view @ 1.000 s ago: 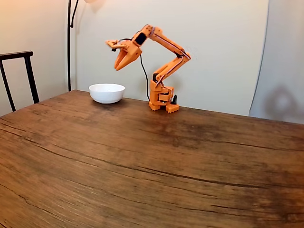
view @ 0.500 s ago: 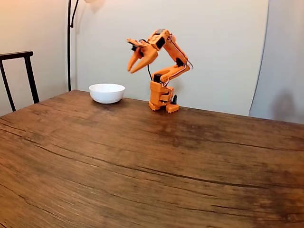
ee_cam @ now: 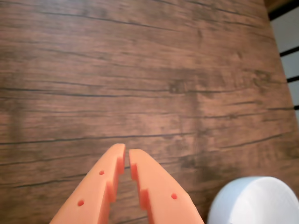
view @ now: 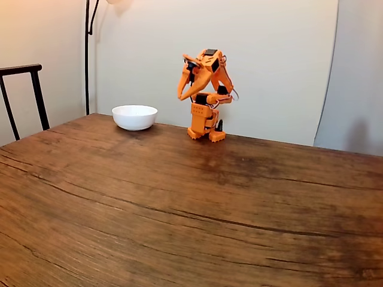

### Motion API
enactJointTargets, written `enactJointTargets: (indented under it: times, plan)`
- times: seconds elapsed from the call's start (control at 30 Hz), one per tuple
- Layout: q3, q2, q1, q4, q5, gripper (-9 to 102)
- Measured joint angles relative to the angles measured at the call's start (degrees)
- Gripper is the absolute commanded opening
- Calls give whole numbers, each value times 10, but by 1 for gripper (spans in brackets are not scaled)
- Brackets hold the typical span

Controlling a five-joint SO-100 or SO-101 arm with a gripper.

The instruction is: Grasp the cube and drop it in the bowl

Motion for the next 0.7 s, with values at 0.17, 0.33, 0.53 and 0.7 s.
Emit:
enactJointTargets:
  times: [0.17,0.33,0.53,0.7]
  plan:
    - [27,13,-67,0,2,-1]
    - [57,13,-118,-12,-26,-1]
    - [130,14,-176,-44,-53,-1]
    - [195,11,-192,-53,-71,-1]
